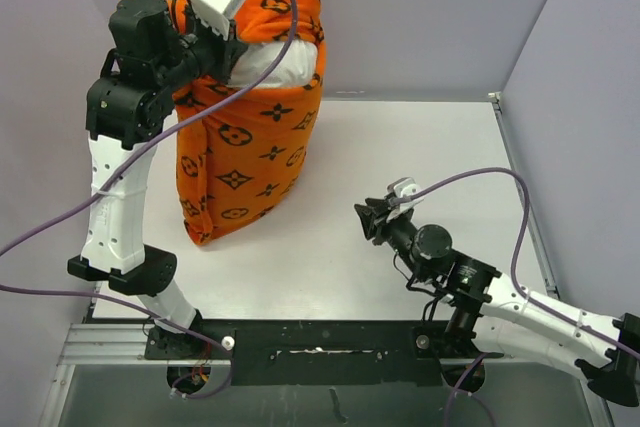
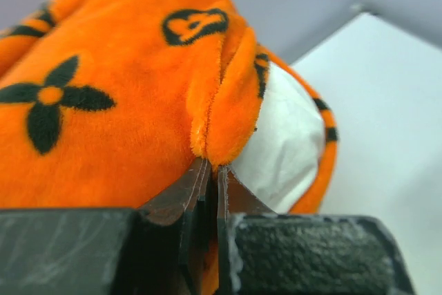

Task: Remove the pillowcase from the pillow
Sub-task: Remove the pillow from the pillowcase.

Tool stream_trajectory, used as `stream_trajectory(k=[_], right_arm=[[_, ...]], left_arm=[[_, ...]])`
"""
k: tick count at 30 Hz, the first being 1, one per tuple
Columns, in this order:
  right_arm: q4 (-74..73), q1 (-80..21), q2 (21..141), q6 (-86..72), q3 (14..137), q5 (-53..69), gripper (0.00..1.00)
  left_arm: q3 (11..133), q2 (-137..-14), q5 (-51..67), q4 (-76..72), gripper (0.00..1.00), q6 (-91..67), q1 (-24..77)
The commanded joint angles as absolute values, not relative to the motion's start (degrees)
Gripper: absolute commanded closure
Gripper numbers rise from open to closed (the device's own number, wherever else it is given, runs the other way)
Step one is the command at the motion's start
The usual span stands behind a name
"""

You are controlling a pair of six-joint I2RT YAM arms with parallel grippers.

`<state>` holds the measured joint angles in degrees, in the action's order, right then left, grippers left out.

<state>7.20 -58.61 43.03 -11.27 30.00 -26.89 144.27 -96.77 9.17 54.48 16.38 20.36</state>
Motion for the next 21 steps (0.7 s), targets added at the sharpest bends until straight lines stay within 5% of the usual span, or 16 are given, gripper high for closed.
stream_trajectory(k=[1,8,13,21], right_arm=[[14.86,-59.02,44.62,-2.05,41.52,-23.14,0.63],[12.05,-56.32,62.72,4.08,65.51,-6.2,0.25],[3.79,-49.85,71.21,1.88,78.58,7.52,0.23],[1.51,-47.56,78.34,4.82,87.28,10.14,0.18]], left_arm=[[142.33,-92.79,27.61,54.25,1.0,3.16,20.89],[144.57,-94.17,34.18,54.82,1.0,-4.21,20.91],[143.21,-92.95,35.59,53.6,1.0,-6.05,21.6],[142.0,-92.23,36.65,53.44,1.0,-7.24,22.18]])
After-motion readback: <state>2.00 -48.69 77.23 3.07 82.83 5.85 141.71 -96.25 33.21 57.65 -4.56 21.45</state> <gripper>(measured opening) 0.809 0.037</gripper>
